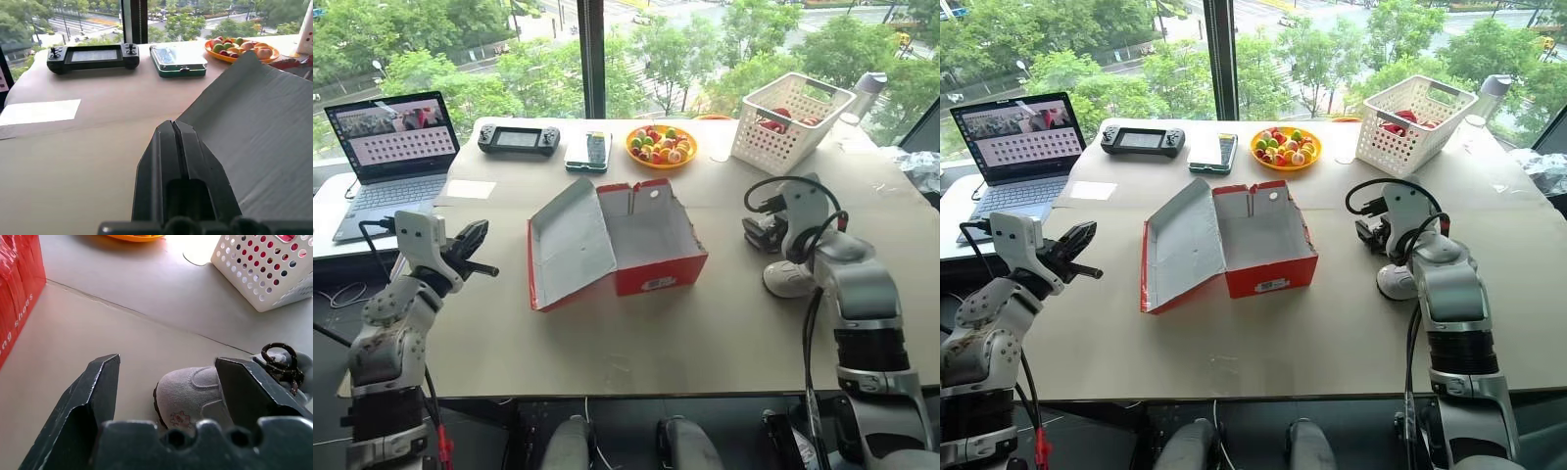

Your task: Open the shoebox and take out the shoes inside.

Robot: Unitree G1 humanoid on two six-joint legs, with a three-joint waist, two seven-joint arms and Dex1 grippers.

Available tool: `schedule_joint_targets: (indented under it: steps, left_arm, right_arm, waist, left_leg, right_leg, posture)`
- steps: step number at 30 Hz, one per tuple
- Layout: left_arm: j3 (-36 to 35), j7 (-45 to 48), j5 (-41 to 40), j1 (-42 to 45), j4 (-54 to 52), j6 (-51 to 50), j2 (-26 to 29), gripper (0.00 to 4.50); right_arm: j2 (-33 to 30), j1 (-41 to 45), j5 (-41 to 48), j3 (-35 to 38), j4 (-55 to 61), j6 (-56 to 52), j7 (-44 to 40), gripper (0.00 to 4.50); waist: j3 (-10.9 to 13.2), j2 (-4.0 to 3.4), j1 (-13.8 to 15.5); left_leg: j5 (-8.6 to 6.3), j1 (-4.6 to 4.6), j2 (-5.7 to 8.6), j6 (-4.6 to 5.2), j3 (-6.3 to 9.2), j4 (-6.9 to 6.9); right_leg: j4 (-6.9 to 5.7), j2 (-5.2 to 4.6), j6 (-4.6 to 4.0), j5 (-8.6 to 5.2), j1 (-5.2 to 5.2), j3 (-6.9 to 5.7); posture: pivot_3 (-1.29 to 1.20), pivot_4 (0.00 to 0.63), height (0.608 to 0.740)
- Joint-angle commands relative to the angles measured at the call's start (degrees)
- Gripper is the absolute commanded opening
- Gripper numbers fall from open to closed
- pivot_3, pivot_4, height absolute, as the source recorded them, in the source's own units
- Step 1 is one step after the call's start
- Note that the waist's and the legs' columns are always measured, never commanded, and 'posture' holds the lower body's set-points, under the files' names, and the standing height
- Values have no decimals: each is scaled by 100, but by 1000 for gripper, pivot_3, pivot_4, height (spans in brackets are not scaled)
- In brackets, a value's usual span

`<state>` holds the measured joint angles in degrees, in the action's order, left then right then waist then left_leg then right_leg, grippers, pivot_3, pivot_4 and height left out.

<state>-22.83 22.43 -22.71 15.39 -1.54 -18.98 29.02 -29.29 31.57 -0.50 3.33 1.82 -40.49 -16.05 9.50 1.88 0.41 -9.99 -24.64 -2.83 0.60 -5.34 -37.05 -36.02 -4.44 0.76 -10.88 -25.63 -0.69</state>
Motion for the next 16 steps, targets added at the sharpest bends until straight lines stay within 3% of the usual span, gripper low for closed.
schedule_joint_targets:
  steps: [1, 7, 16]
  left_arm:
    - [-253, -640, 331, -31, 250, 496, -198, 0]
    - [-469, -1286, 561, -120, 840, 893, -502, 0]
    - [-308, -1504, 629, -144, 1112, 955, -687, 0]
  right_arm:
    - [340, -483, -239, 81, 216, 841, 588, 3691]
    - [587, -1271, -143, 139, 110, 1882, 556, 3691]
    - [664, -1387, -183, 114, -206, 2141, 603, 3691]
  waist:
    - [-2, 3, -12]
    - [-4, 6, -66]
    - [-7, 11, -124]
  left_leg:
    - [0, 1, 0, 0, 0, 0]
    - [0, 24, -1, 0, 3, -1]
    - [-1, 39, -5, -1, 6, -1]
  right_leg:
    - [0, 0, 2, -1, 2, 0]
    - [5, 0, 35, -15, 29, -3]
    - [8, 2, 38, -18, 44, -5]
  posture:
    - [0, 150, 733]
    - [0, 150, 733]
    - [0, 150, 733]
